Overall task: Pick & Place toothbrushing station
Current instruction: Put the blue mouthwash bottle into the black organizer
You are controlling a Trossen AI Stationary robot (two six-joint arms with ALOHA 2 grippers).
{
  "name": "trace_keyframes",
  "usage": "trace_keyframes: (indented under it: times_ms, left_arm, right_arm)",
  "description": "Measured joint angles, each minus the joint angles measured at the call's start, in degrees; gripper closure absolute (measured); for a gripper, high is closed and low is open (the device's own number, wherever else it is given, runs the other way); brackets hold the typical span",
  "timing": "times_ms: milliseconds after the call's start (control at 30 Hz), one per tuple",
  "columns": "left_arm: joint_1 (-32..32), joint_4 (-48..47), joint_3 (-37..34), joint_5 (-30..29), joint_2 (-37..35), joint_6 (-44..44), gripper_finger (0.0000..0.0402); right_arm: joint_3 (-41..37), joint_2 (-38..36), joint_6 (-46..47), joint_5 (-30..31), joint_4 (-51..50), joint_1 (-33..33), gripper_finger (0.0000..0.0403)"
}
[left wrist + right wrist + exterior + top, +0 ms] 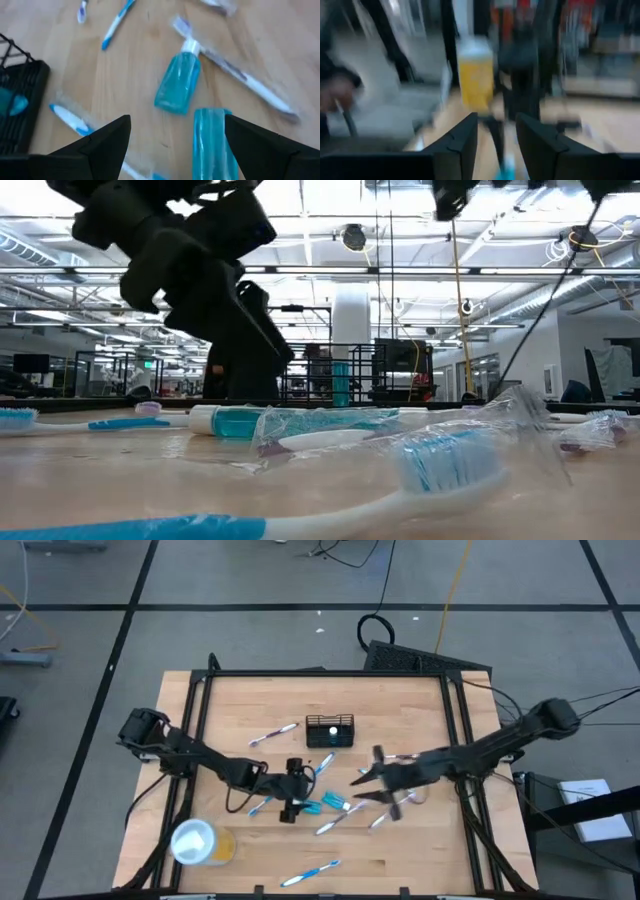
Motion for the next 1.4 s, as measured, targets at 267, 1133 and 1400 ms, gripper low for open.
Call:
trace_keyframes:
  times_ms: [267,1133,1400]
  left_arm:
    - [1.75,-10.86,11.48,3.91,7.36,3.53,0.0076]
    - [4.22,-31.14,32.75,6.99,20.8,8.88,0.0076]
    - [4.37,-30.24,32.75,8.43,21.49,8.32,0.0076]
  right_arm:
    - [-15.03,-6.21,-2.13,0.21,11.78,0.25,0.0304]
    - [-16.55,-4.94,-5.8,0.13,9.38,0.79,0.0291]
    - [-16.55,-4.94,-6.19,0.25,9.4,0.79,0.0291]
